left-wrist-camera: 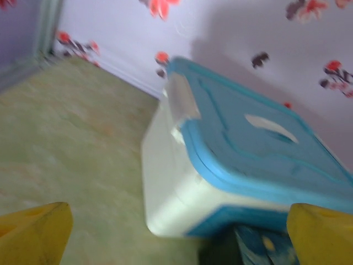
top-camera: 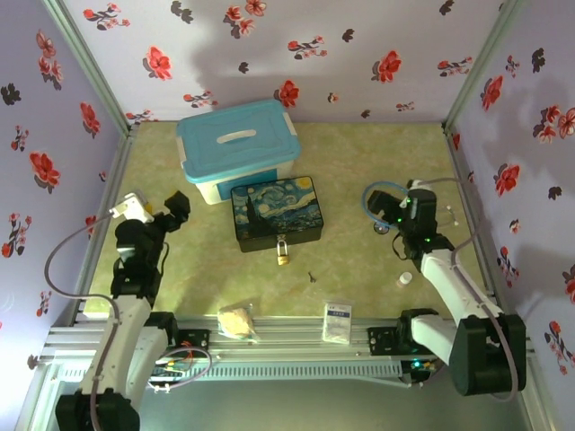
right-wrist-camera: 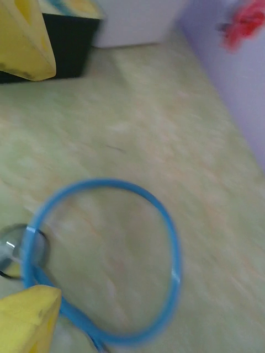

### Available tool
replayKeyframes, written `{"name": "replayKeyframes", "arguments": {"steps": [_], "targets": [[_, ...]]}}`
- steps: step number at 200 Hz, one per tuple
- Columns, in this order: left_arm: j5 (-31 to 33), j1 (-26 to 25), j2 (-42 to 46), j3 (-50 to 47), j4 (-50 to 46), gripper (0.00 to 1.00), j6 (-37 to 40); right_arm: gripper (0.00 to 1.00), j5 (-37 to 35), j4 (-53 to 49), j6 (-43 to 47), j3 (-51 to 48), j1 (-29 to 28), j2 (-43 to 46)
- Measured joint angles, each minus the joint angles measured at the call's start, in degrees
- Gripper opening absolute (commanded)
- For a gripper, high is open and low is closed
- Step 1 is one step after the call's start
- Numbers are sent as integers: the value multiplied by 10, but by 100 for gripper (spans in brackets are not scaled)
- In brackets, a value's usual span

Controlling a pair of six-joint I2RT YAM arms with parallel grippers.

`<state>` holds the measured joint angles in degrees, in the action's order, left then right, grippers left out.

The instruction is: Unlock the padlock with the key

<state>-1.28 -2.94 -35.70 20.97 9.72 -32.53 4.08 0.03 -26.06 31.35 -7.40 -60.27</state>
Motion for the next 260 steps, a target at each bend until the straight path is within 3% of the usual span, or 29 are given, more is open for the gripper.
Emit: {"name": "replayKeyframes", "arguments": {"steps": [19, 41, 79, 117, 150, 185, 224, 260], "targets": [[-25, -42, 15, 0, -54, 100, -27, 94, 9, -53, -1, 10, -71, -13], [-35, -130, 16, 0, -102, 100, -59, 90, 0, -112, -1, 33, -155, -34], [-3, -301, -13, 0, -124, 100, -104, 80, -47, -181, -24, 63, -287, -74], [17, -415, -72, 21, -134, 100, -133, 71, -69, -215, -71, 63, -391, -94], [38, -475, -117, 30, -107, 100, -161, 63, -84, -209, -109, 63, -465, -119], [67, -541, -183, 30, -62, 100, -191, 52, -94, -203, -134, 63, -500, -164], [93, -561, -197, 22, -22, 100, -212, 41, -116, -205, -147, 63, -519, -189], [113, -563, -192, 0, -7, 100, -226, 39, -116, -185, -151, 62, -529, -203]]}}
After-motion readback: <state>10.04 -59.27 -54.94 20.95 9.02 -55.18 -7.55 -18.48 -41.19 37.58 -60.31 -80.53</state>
